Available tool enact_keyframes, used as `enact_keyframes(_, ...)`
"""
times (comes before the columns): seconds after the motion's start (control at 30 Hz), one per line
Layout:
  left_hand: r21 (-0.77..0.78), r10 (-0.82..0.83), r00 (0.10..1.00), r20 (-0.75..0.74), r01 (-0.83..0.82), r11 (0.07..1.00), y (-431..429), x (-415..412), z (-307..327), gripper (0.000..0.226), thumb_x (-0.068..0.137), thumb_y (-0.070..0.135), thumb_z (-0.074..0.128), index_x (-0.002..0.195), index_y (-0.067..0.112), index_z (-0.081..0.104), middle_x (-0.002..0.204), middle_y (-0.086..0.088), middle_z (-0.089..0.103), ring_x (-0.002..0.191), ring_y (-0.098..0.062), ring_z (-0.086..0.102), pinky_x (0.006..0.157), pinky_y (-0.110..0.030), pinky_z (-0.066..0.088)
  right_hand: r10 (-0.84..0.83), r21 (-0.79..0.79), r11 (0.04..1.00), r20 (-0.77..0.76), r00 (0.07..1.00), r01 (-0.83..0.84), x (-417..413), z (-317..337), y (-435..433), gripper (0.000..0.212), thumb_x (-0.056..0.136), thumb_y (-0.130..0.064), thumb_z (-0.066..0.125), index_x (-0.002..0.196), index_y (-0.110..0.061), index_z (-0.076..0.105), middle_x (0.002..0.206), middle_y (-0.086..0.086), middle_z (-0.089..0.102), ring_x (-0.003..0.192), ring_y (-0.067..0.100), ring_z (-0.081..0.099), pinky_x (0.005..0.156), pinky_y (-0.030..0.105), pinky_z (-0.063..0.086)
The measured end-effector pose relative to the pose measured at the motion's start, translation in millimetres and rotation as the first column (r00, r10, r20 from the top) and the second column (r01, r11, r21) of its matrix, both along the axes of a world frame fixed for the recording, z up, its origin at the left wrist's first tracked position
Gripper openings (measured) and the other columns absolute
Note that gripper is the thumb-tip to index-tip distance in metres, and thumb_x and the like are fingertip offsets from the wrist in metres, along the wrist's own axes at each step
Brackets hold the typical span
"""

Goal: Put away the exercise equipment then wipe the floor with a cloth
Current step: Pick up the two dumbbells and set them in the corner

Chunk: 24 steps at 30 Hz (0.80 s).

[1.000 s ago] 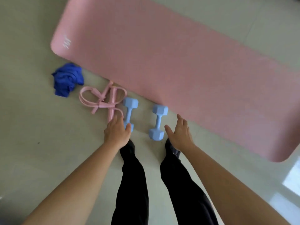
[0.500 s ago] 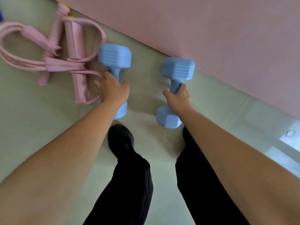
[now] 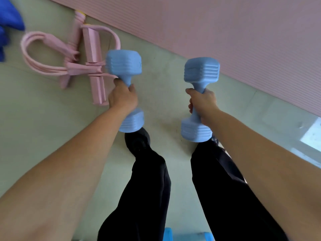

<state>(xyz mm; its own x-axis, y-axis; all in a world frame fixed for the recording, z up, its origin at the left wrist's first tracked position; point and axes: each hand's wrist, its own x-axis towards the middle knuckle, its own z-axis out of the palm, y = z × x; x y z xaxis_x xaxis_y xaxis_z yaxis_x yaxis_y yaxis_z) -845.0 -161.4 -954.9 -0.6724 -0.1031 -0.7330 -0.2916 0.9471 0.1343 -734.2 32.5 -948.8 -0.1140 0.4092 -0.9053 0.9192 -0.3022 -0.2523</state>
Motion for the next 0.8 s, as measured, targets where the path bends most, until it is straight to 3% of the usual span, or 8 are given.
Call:
enact_keyframes(0.17,0.196,0.225,0.974,0.038,-0.228,0.954,-9,36,112,0.033,0.097,0.031,0.047,0.115,0.003,0.046,0.107,-0.025,0.064,0.098,-0.042,0.061,0.084,-0.048,0.050,-0.026,0.009,1.000,0.035,0.999,0.026,21,105,0,0.018,0.085,-0.031,0.067,0.079,-0.017,0.057,0.060,0.004,0.056,0.056,0.023,0.055,0.061,0.037,0.049)
enact_keyframes(0.3,0.322,0.370,0.923,0.104,-0.383,0.866,-1,51,212,0.020,0.094,0.029,0.051,0.096,0.010,0.049,0.076,-0.005,0.056,0.072,-0.029,0.056,0.071,-0.040,0.048,-0.065,-0.049,0.997,-0.002,0.998,0.065,25,191,1,0.017,0.089,-0.026,0.067,0.082,-0.014,0.056,0.066,0.007,0.056,0.056,0.021,0.055,0.062,0.035,0.047)
enact_keyframes(0.37,0.377,0.396,0.909,0.134,-0.416,0.827,8,49,274,0.019,0.093,0.028,0.050,0.083,0.012,0.045,0.068,-0.004,0.047,0.061,-0.020,0.048,0.063,-0.036,0.043,-0.082,-0.062,0.995,-0.039,0.996,0.080,21,248,4,0.016,0.090,-0.024,0.067,0.084,-0.015,0.056,0.068,0.007,0.056,0.057,0.021,0.055,0.061,0.035,0.047)
enact_keyframes(0.5,0.493,0.362,0.927,0.099,-0.362,0.791,24,43,406,0.025,0.095,0.030,0.049,0.080,0.011,0.044,0.068,-0.007,0.043,0.060,-0.018,0.043,0.060,-0.035,0.040,-0.085,-0.034,0.996,-0.114,0.990,0.082,22,382,15,0.018,0.092,-0.026,0.065,0.086,-0.012,0.056,0.069,0.008,0.055,0.054,0.019,0.053,0.056,0.033,0.046)
enact_keyframes(0.6,0.582,0.326,0.945,0.034,-0.284,0.762,37,41,517,0.036,0.097,0.036,0.048,0.081,0.004,0.046,0.064,-0.006,0.048,0.057,-0.020,0.050,0.061,-0.040,0.047,-0.107,0.024,0.993,-0.195,0.975,0.114,36,492,25,0.021,0.091,-0.028,0.065,0.084,-0.011,0.053,0.067,0.009,0.054,0.053,0.020,0.051,0.056,0.031,0.045)
enact_keyframes(0.8,0.762,0.246,0.969,-0.016,-0.148,0.630,82,73,676,0.033,0.101,0.037,0.049,0.098,0.004,0.046,0.071,-0.011,0.047,0.062,-0.022,0.050,0.059,-0.032,0.047,-0.244,0.148,0.938,-0.358,0.901,0.313,104,640,42,0.026,0.089,-0.030,0.069,0.078,-0.015,0.052,0.059,0.003,0.054,0.055,0.021,0.053,0.060,0.035,0.045)
